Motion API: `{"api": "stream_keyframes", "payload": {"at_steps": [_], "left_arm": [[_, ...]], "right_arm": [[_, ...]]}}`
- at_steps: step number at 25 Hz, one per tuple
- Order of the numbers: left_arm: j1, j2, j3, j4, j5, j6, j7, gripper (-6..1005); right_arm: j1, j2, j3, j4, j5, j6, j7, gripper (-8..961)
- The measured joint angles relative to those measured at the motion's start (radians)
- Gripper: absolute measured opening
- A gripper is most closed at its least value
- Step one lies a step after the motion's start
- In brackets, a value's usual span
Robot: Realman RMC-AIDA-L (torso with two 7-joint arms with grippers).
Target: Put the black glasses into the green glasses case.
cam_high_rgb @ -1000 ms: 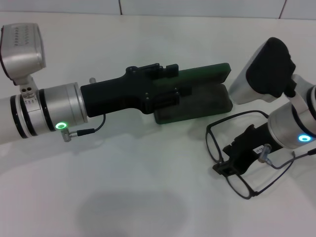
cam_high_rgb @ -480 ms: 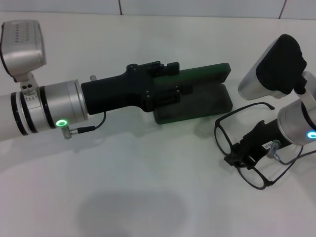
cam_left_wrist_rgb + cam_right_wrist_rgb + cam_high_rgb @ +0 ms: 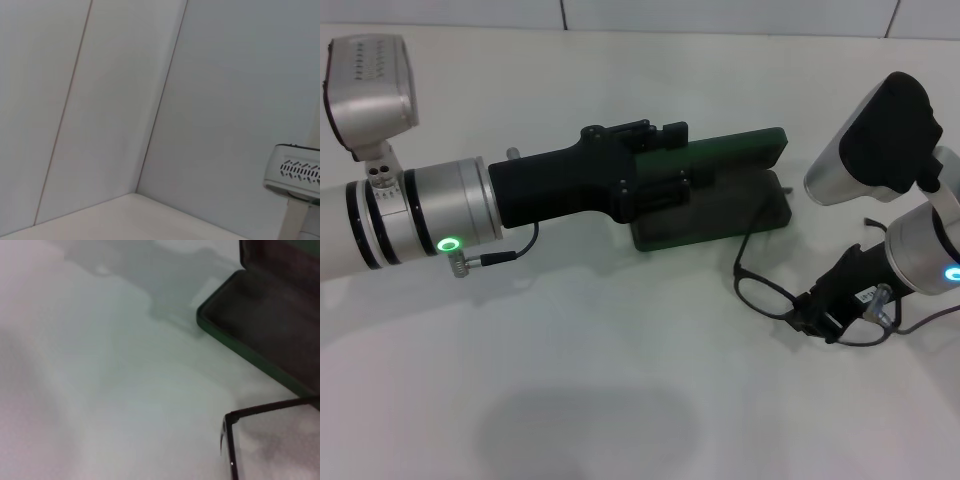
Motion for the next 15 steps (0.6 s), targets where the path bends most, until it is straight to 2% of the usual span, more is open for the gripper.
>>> {"api": "stream_keyframes", "payload": {"at_steps": [8, 15], "left_arm": [[0.000, 0.000, 0.000, 0.000, 0.000, 0.000, 0.000, 637], [0.002, 0.000, -0.001, 0.003, -0.006, 0.013, 0.000, 637]], "right_arm": [[0.003, -0.003, 0.007, 0.007, -0.017, -0.002, -0.003, 139], [-0.023, -0.006, 0.104, -0.073, -0.010, -0.062, -0.048, 114]]}}
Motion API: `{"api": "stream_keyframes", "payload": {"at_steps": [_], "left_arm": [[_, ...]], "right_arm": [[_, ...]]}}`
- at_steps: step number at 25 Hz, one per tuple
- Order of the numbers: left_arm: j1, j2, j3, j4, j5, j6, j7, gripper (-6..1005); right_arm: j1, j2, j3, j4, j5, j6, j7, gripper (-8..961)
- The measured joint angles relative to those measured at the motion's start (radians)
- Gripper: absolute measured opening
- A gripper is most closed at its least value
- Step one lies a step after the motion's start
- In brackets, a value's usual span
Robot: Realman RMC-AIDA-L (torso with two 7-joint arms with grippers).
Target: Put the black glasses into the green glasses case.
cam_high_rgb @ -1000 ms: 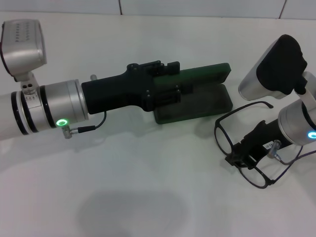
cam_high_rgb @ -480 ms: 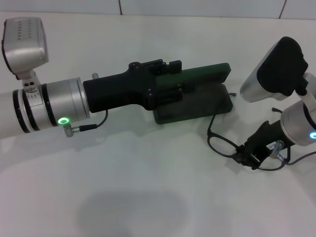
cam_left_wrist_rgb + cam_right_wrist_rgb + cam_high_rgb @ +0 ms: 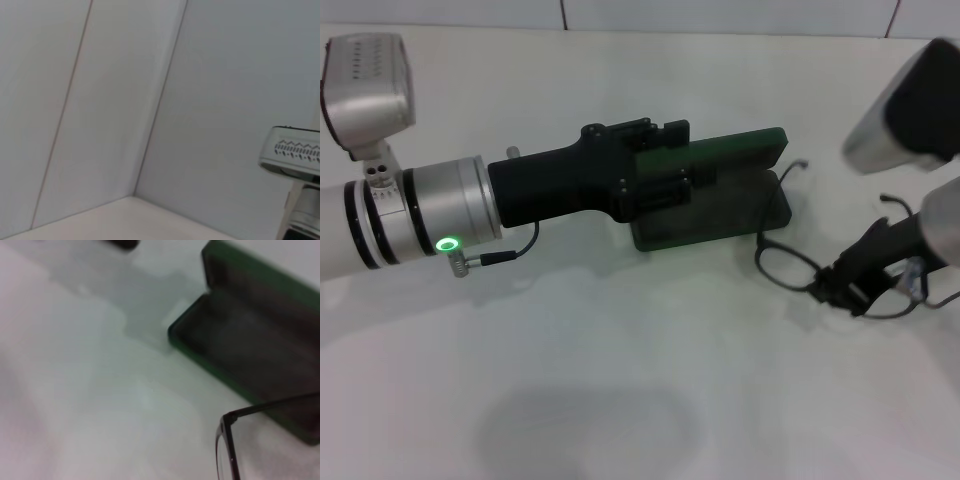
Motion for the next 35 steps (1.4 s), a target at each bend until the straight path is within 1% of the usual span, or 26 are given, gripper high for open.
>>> {"api": "stream_keyframes", "payload": {"at_steps": [4, 7, 8, 9, 11, 13, 14, 16, 18, 20, 23, 27, 31, 35], "left_arm": [[0.005, 0.000, -0.034, 0.005, -0.002, 0.084, 0.008, 637], [0.000, 0.006, -0.058, 0.005, 0.003, 0.166, 0.004, 637], [-0.005, 0.010, -0.060, 0.005, 0.002, 0.190, -0.003, 637], [-0.011, 0.015, -0.060, 0.005, 0.002, 0.215, -0.016, 637], [-0.025, 0.024, -0.061, 0.006, 0.000, 0.253, -0.045, 637], [-0.043, 0.032, -0.064, 0.007, -0.003, 0.283, -0.080, 637], [-0.054, 0.035, -0.069, 0.006, -0.003, 0.295, -0.101, 637], [-0.072, 0.036, -0.085, 0.001, -0.004, 0.303, -0.139, 637], [-0.090, 0.035, -0.099, -0.003, -0.001, 0.303, -0.178, 637], [-0.112, 0.034, -0.102, -0.011, 0.001, 0.303, -0.212, 637], [-0.154, 0.036, -0.101, -0.035, 0.006, 0.299, -0.264, 637], [-0.231, 0.040, -0.099, -0.088, 0.036, 0.299, -0.343, 637], [-0.270, 0.034, -0.094, -0.101, 0.048, 0.299, -0.381, 636], [-0.298, 0.026, -0.093, -0.106, 0.103, 0.274, -0.409, 636]], "right_arm": [[-0.045, 0.004, 0.104, -0.078, 0.057, -0.046, -0.084, 115], [-0.089, 0.004, 0.221, -0.087, 0.184, -0.071, -0.219, 115], [-0.102, 0.005, 0.254, -0.074, 0.232, -0.072, -0.273, 115], [-0.122, 0.006, 0.303, -0.041, 0.312, -0.072, -0.368, 115], [-0.146, 0.008, 0.372, 0.045, 0.445, -0.065, -0.541, 115], [-0.159, 0.005, 0.430, 0.189, 0.599, -0.063, -0.751, 115], [-0.160, 0.001, 0.460, 0.288, 0.685, -0.069, -0.874, 115], [-0.148, -0.002, 0.505, 0.457, 0.808, -0.089, -1.099, 115], [-0.129, -0.002, 0.537, 0.596, 0.875, -0.105, -1.272, 115], [-0.115, 0.000, 0.548, 0.689, 0.919, -0.117, -1.403, 115], [-0.106, 0.006, 0.537, 0.750, 0.943, -0.124, -1.541, 115], [-0.103, 0.009, 0.510, 0.758, 0.951, -0.117, -1.610, 115], [-0.096, 0.009, 0.489, 0.760, 0.953, -0.113, -1.662, 115], [-0.095, 0.009, 0.478, 0.756, 0.954, -0.114, -1.687, 115]]}}
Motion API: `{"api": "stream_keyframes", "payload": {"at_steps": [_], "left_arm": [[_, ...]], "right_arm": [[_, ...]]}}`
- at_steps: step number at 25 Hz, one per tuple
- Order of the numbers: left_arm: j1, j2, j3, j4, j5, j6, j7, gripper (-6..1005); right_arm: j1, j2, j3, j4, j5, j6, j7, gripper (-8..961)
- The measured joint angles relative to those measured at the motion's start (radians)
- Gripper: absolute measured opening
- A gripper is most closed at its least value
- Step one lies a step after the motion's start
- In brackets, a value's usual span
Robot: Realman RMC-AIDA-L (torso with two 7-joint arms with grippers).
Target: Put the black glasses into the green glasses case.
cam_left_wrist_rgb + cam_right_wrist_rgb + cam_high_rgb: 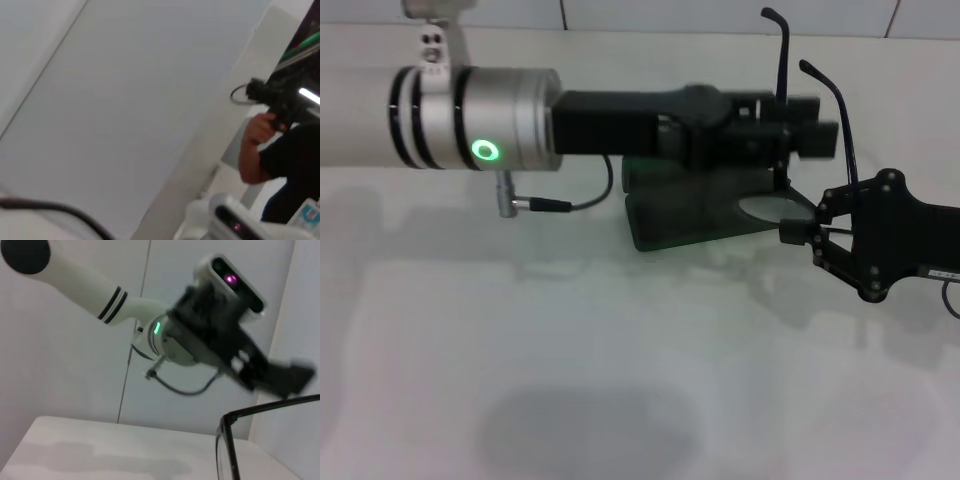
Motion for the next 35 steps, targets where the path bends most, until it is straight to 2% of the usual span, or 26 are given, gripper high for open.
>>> {"api": "stream_keyframes", "payload": {"at_steps": [4, 14, 19, 20, 25, 35], "left_arm": [[-0.032, -0.003, -0.001, -0.028, 0.074, -0.046, -0.050, 636], [-0.071, -0.001, -0.003, -0.047, 0.119, -0.051, -0.107, 636], [-0.069, 0.005, -0.053, -0.044, 0.119, -0.067, -0.108, 636], [-0.068, 0.012, -0.071, -0.045, 0.122, -0.070, -0.109, 636], [-0.073, 0.023, -0.064, -0.046, 0.145, -0.070, -0.122, 636], [-0.095, 0.005, -0.061, -0.047, 0.229, -0.062, -0.145, 636]], "right_arm": [[0.003, 0.000, 0.000, -0.003, 0.001, 0.000, -0.022, 115], [0.005, 0.000, 0.000, -0.005, 0.005, -0.002, -0.097, 115], [0.000, 0.001, 0.000, -0.002, 0.015, -0.007, -0.121, 115], [0.000, 0.001, 0.000, -0.001, 0.016, -0.007, -0.121, 115], [0.000, 0.002, -0.001, 0.005, 0.020, -0.002, -0.122, 115], [-0.004, 0.002, -0.012, 0.007, 0.028, -0.008, -0.122, 115]]}}
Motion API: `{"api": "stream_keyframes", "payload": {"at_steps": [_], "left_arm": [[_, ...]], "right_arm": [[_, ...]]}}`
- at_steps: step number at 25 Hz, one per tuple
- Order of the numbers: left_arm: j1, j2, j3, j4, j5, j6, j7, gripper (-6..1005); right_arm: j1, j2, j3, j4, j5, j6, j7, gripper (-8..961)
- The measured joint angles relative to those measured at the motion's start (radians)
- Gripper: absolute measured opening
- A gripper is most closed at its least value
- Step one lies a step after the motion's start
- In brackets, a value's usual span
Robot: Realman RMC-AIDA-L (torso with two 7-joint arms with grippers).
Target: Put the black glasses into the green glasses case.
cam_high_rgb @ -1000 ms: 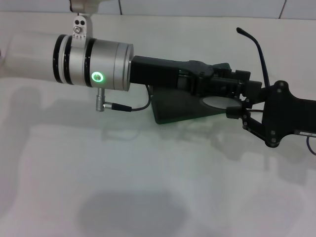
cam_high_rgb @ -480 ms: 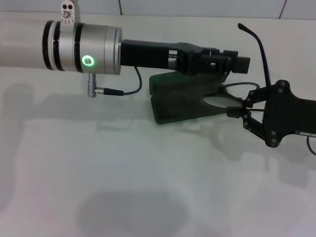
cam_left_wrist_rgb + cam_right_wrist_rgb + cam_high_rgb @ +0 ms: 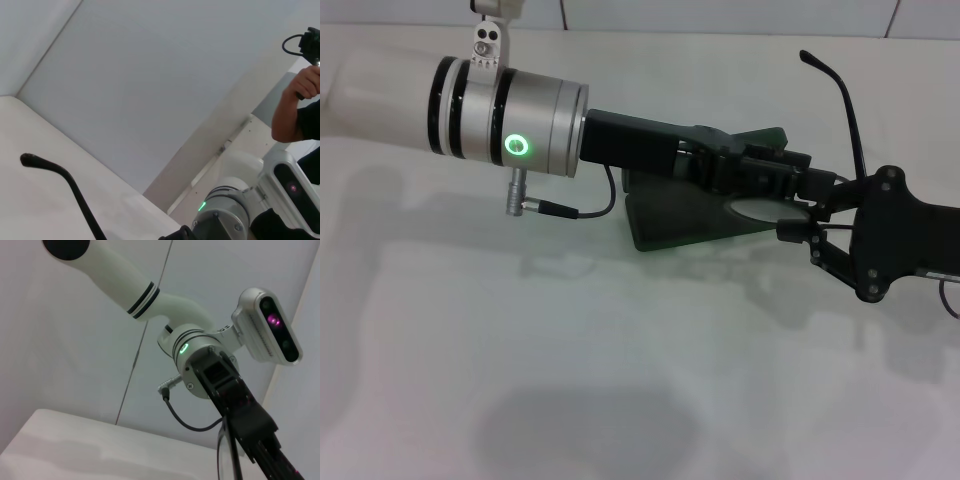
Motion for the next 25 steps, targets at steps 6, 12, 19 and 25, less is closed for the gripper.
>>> {"api": "stream_keyframes", "payload": {"at_steps": [6, 12, 19, 25], "left_arm": [[0.007, -0.001, -0.012, 0.000, -0.006, 0.004, 0.000, 636], [0.053, 0.005, -0.097, 0.007, -0.019, -0.014, 0.020, 636], [0.088, -0.017, -0.093, 0.000, 0.096, -0.199, 0.036, 636], [0.056, -0.071, -0.092, -0.001, 0.088, -0.267, 0.110, 636]], "right_arm": [[-0.004, 0.000, -0.002, 0.000, 0.000, -0.001, 0.000, 114], [-0.030, -0.005, 0.005, -0.011, 0.008, -0.079, -0.061, 114], [-0.033, -0.002, -0.008, -0.007, 0.081, -0.279, -0.135, 114], [0.015, 0.000, -0.133, 0.079, 0.163, -0.323, -0.135, 114]]}}
